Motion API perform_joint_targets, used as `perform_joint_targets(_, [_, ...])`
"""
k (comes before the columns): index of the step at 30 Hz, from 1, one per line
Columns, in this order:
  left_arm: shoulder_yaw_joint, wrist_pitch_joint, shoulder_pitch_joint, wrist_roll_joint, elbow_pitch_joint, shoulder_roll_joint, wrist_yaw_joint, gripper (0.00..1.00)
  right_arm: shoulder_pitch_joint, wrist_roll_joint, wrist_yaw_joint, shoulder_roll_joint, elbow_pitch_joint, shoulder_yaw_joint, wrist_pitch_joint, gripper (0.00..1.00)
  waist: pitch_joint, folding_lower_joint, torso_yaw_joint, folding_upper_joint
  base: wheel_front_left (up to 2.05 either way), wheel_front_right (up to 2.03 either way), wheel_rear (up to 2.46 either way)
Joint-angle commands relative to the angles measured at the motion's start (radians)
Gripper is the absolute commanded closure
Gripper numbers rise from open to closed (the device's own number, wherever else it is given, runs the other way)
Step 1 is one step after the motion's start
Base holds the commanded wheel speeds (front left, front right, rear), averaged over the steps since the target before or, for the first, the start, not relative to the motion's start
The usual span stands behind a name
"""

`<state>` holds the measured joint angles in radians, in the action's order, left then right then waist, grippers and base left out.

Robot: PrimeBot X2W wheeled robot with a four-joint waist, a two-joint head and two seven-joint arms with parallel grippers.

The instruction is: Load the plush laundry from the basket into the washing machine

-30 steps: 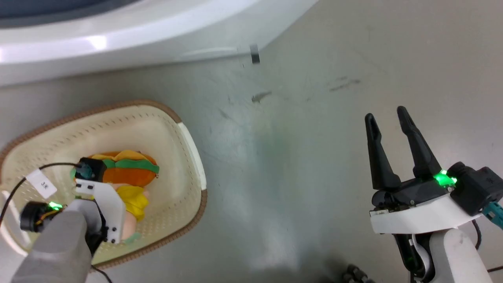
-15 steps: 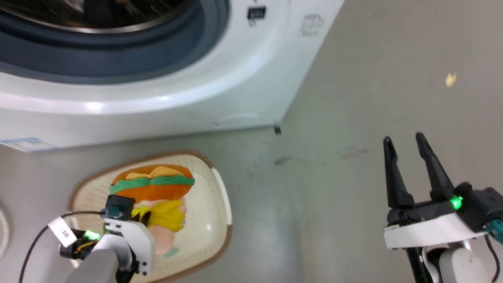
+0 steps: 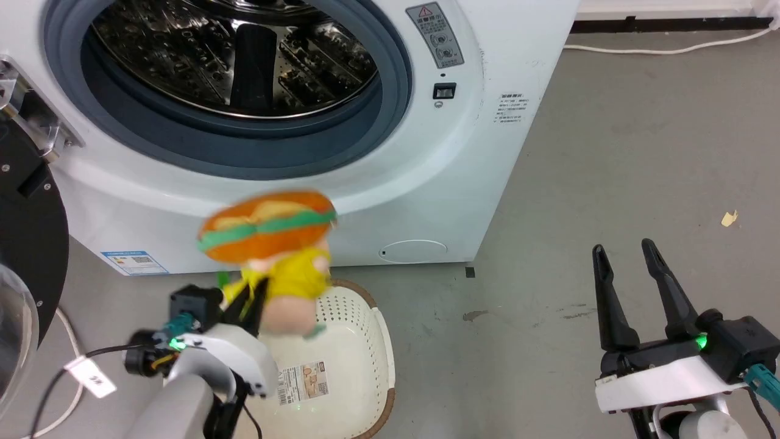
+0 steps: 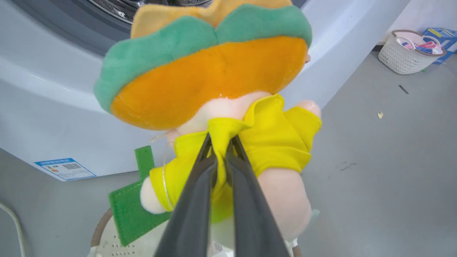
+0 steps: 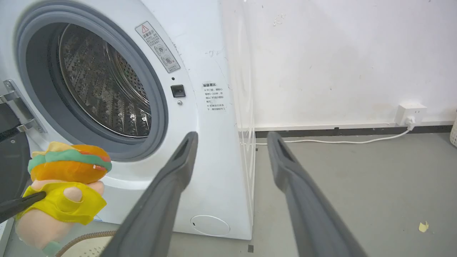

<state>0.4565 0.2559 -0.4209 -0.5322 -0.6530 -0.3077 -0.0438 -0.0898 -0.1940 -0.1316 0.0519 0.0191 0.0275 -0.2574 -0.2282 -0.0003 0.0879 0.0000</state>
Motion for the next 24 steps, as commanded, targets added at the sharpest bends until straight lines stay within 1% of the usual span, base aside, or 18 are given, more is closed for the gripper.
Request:
perform_joint_targets(1, [-0.04, 0.006, 0.025, 0.021, 0.109, -0.016, 0.03, 1.0, 0.01, 0.005, 0.001, -0.002, -0.005, 0.003, -0.004, 0.0, -0.006, 0.0003, 0.005, 0.0, 0.0, 0.0, 0.0])
perform_joint_targets(2, [-0.055, 0.006, 0.029, 0.026, 0.149, -0.022, 0.038, 1.0, 0.01, 0.005, 0.001, -0.002, -0.007, 0.003, -0.004, 0.0, -0.013, 0.0003, 0.009, 0.0, 0.0, 0.0, 0.0])
perform_joint_targets(3, [-0.055, 0.006, 0.029, 0.026, 0.149, -0.022, 0.038, 1.0, 0.01, 0.005, 0.001, -0.002, -0.007, 0.003, -0.004, 0.0, -0.013, 0.0003, 0.009, 0.0, 0.0, 0.0, 0.0])
perform_joint_targets(4, [-0.084, 0.006, 0.025, 0.029, 0.212, -0.034, 0.05, 1.0, 0.007, 0.004, 0.001, -0.002, -0.012, 0.004, -0.004, 0.0, -0.031, 0.0003, 0.018, 0.0, 0.0, 0.0, 0.0])
perform_joint_targets(5, [-0.084, 0.006, 0.025, 0.029, 0.212, -0.034, 0.05, 1.0, 0.007, 0.004, 0.001, -0.002, -0.012, 0.004, -0.004, 0.0, -0.031, 0.0003, 0.018, 0.0, 0.0, 0.0, 0.0])
perform_joint_targets(6, [-0.109, 0.003, 0.007, 0.019, 0.254, -0.043, 0.061, 1.0, 0.002, 0.002, 0.001, -0.002, -0.016, 0.007, -0.004, 0.0, -0.055, 0.0003, 0.028, 0.0, 0.0, 0.0, 0.0])
perform_joint_targets(8, [-0.119, -0.007, -0.008, 0.015, 0.269, -0.051, 0.067, 1.0, -0.001, 0.0, 0.001, -0.002, -0.018, 0.008, -0.004, 0.0, -0.069, 0.0003, 0.032, 0.0, 0.0, 0.0, 0.0])
perform_joint_targets(12, [-0.15, -0.065, -0.107, 0.013, 0.315, -0.09, 0.087, 1.0, -0.022, -0.005, 0.001, -0.002, -0.024, 0.021, -0.004, 0.0, -0.139, 0.0003, 0.062, 0.0, 0.0, 0.0, 0.0])
perform_joint_targets(15, [-0.168, -0.124, -0.205, 0.016, 0.335, -0.128, 0.092, 1.0, -0.044, -0.014, 0.001, -0.002, -0.032, 0.026, -0.004, 0.0, -0.197, 0.0003, 0.088, 0.0, 0.0, 0.0, 0.0])
perform_joint_targets(17, [-0.171, -0.173, -0.279, 0.022, 0.329, -0.156, 0.085, 1.0, -0.059, -0.021, 0.001, -0.002, -0.037, 0.029, -0.004, 0.0, -0.239, 0.0003, 0.105, 0.0, 0.0, 0.0, 0.0])
perform_joint_targets(19, [-0.159, -0.237, -0.37, 0.034, 0.31, -0.184, 0.066, 1.0, -0.074, -0.037, 0.001, -0.002, -0.044, 0.03, -0.004, 0.0, -0.286, 0.0003, 0.119, 0.0, 0.0, 0.0, 0.0])
perform_joint_targets(22, [-0.146, -0.32, -0.515, 0.06, 0.261, -0.221, 0.049, 1.0, -0.105, -0.048, 0.001, -0.002, -0.059, 0.05, -0.004, 0.0, -0.349, 0.0003, 0.143, 0.0, 0.0, 0.0, 0.0])
perform_joint_targets(24, [-0.133, -0.379, -0.607, 0.077, 0.213, -0.248, 0.029, 1.0, -0.123, -0.057, 0.001, -0.002, -0.067, 0.061, -0.004, 0.0, -0.387, 0.0003, 0.162, 0.0, 0.0, 0.0, 0.0])
